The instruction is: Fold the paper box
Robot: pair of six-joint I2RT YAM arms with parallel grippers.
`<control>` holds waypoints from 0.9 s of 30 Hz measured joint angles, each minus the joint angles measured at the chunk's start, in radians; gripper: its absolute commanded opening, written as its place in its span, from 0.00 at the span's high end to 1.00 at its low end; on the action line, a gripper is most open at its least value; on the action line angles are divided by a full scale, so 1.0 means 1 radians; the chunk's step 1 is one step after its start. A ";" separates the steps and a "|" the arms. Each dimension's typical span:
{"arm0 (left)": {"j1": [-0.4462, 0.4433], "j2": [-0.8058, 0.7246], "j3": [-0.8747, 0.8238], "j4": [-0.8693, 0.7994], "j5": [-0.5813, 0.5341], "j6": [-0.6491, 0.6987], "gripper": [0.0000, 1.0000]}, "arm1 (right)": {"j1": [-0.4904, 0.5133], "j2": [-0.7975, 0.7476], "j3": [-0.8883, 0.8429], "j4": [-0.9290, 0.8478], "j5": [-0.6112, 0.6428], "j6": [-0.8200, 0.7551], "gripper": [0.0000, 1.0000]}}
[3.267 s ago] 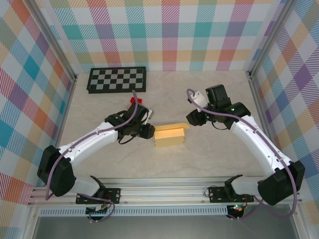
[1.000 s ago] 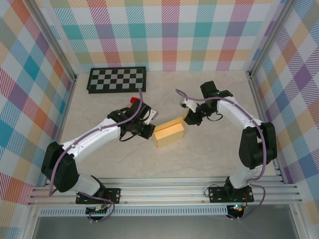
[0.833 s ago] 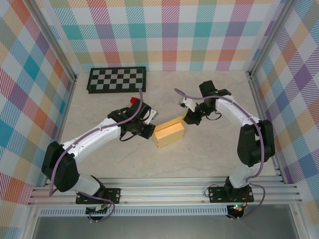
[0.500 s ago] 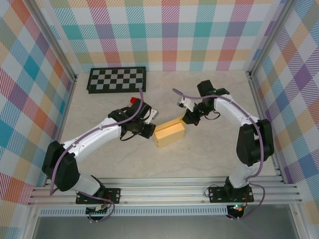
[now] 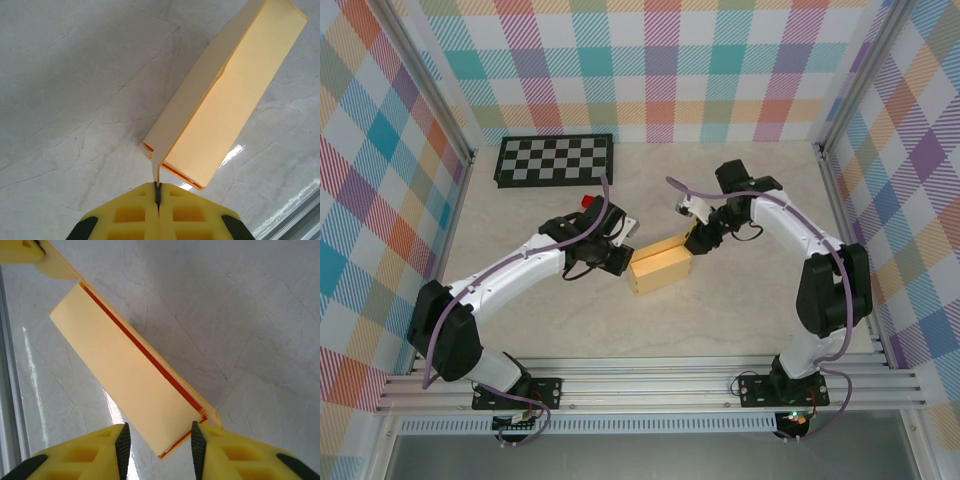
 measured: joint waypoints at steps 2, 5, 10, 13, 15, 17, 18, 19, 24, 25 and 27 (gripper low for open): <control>0.000 0.000 0.000 -0.003 0.000 0.002 1.00 | -0.006 0.000 0.039 -0.016 0.002 0.039 0.51; 0.000 0.000 0.000 -0.006 0.000 0.003 1.00 | -0.018 0.000 0.107 -0.040 0.023 0.079 0.48; 0.000 0.001 0.001 -0.020 0.001 0.006 1.00 | -0.027 0.002 0.157 -0.078 0.054 0.095 0.53; 0.000 0.003 0.006 -0.021 0.003 0.006 1.00 | -0.028 0.023 0.165 -0.112 0.059 0.089 0.55; 0.000 0.005 0.007 -0.021 0.003 0.006 1.00 | -0.028 0.045 0.167 -0.126 0.061 0.084 0.56; 0.000 0.005 0.007 -0.022 0.003 0.006 1.00 | -0.028 0.071 0.167 -0.142 0.061 0.078 0.58; 0.000 0.005 0.007 -0.022 0.004 0.006 1.00 | -0.028 0.082 0.167 -0.146 0.061 0.074 0.58; 0.000 0.005 0.007 -0.023 0.004 0.006 1.00 | -0.028 0.092 0.167 -0.151 0.061 0.069 0.59; 0.000 0.011 0.018 -0.029 0.004 0.006 1.00 | -0.028 0.116 0.168 -0.168 0.061 0.055 0.61; 0.000 0.011 0.018 -0.029 0.004 0.006 1.00 | -0.028 0.116 0.168 -0.168 0.061 0.052 0.61; 0.000 0.011 0.018 -0.031 0.005 0.006 1.00 | -0.028 0.116 0.168 -0.168 0.068 0.046 0.62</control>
